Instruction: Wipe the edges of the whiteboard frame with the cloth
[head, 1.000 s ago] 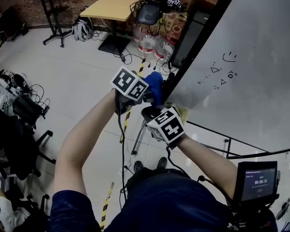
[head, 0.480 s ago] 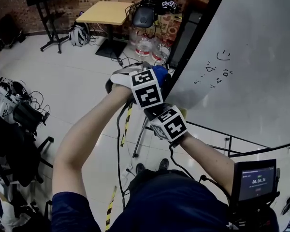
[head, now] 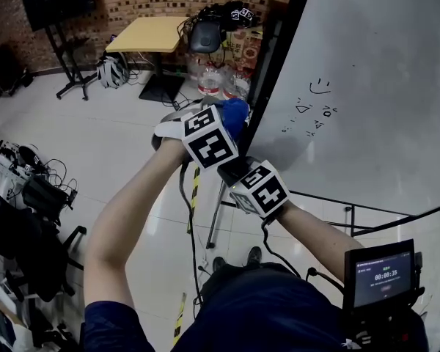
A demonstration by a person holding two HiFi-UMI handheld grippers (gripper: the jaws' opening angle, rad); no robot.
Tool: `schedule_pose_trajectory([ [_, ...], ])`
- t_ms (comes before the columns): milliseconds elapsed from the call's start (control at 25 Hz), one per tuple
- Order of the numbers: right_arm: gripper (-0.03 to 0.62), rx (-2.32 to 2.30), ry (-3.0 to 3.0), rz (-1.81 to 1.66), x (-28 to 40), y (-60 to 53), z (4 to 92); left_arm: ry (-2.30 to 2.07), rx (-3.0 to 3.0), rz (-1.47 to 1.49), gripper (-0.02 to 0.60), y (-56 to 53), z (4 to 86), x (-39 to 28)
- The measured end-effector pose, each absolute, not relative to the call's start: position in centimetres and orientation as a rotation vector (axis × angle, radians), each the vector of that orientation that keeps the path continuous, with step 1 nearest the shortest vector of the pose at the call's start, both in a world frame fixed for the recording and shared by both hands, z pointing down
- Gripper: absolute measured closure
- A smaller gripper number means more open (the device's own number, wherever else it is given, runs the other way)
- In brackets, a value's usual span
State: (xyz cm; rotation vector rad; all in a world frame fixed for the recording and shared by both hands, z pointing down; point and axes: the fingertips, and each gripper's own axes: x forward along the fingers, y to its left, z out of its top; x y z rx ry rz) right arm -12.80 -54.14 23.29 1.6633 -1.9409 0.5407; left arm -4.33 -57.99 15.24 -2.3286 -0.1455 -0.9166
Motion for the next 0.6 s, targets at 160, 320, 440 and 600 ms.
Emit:
schedule_pose_trajectory([
  [160, 0.574, 1.679, -1.969, 0.515, -11.7, -54.1, 20.6, -0.139, -2.306, -0.856, 0.388, -57.2, 12.8, -3.7],
  [320, 0.574, 1.696, -2.001, 0.498, -11.3, -54.0, 18.7, -0.136, -2.296, -0.843, 0.388, -56.9, 11.6, -3.1],
  [440, 0.574, 1.683, -2.007, 0.465, -11.7, -53.8, 18.2, -0.134, -2.338, -0.83, 0.388, -57.2, 10.7, -2.8],
  [600, 0.577, 1.685, -2.013, 0.423, -11.9, -54.1, 17.2, -0.127, -2.39, -0.802, 0.388, -57.4, 9.1, -3.0],
])
